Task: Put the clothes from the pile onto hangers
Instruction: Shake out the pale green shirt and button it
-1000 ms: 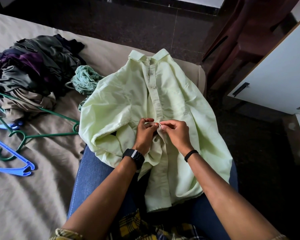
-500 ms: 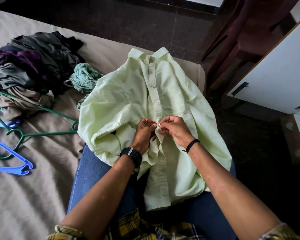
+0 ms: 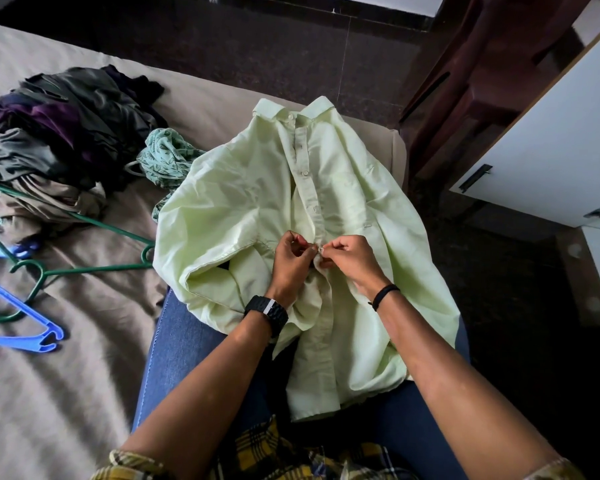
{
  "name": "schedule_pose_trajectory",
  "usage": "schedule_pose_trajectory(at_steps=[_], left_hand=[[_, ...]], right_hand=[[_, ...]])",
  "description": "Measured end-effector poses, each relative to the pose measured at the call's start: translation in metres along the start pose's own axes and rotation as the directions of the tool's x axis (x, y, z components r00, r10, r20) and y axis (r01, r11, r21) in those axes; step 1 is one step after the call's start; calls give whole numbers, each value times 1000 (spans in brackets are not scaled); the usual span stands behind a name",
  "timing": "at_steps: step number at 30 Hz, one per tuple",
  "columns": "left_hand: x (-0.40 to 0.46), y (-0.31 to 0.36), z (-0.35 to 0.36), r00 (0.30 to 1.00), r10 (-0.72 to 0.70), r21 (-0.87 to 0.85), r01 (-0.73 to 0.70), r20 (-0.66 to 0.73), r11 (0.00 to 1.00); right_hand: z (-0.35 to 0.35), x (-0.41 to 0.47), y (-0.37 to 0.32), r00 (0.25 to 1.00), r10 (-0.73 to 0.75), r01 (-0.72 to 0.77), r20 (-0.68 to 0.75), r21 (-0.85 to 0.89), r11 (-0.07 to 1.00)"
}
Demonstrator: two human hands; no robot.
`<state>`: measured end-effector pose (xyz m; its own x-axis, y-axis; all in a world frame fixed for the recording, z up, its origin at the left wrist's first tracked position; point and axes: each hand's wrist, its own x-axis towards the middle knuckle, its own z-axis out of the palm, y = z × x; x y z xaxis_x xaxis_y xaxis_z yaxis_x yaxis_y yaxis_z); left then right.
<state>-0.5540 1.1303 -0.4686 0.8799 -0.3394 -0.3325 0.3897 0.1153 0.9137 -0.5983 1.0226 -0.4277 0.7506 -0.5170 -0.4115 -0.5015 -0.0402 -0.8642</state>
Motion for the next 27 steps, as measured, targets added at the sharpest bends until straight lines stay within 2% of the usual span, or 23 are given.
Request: schedule_pose_trajectory(at_steps=[3, 6, 9, 11, 13, 14, 16, 18, 20, 22, 27], left_hand=[[2, 4, 1, 999, -40, -21, 41, 14, 999], [7, 11, 2, 993, -112, -103, 115, 31, 988], [13, 22, 0, 974, -196, -155, 212, 116, 965], [12, 28, 1, 962, -218, -124, 239, 163, 963], [8, 33, 3, 968, -210, -13, 214, 140, 977], [6, 34, 4, 976, -189, 63, 182, 113, 981], [1, 34, 2, 990, -116, 265, 92, 77, 960], [-6, 37, -2, 999, 6, 497, -30, 51, 867], [-17, 39, -9, 989, 145, 621, -139, 41, 771], [-29, 42, -15, 979, 194, 675, -188, 67, 714], [-47, 36, -20, 988, 46, 757, -141, 145, 638]], right_hand=[[-6, 4, -8, 976, 91, -126, 199, 173, 977], [-13, 7, -16, 924, 161, -289, 348, 358, 888], [-8, 8, -13, 944, 146, -263, 297, 405, 876], [0, 5, -7, 991, 78, -106, 110, 276, 955], [3, -4, -1, 997, -39, 37, -68, -27, 999], [2, -10, 1, 994, -71, 59, -88, -135, 989], [1, -22, 8, 998, -55, 49, -25, -207, 977], [-1, -32, 18, 999, -16, 27, 48, -244, 969], [-2, -39, 28, 994, -2, 29, 108, -249, 968], [-2, -41, 37, 989, 6, 22, 149, -188, 982], [-4, -44, 41, 986, 5, -30, 166, 147, 989]])
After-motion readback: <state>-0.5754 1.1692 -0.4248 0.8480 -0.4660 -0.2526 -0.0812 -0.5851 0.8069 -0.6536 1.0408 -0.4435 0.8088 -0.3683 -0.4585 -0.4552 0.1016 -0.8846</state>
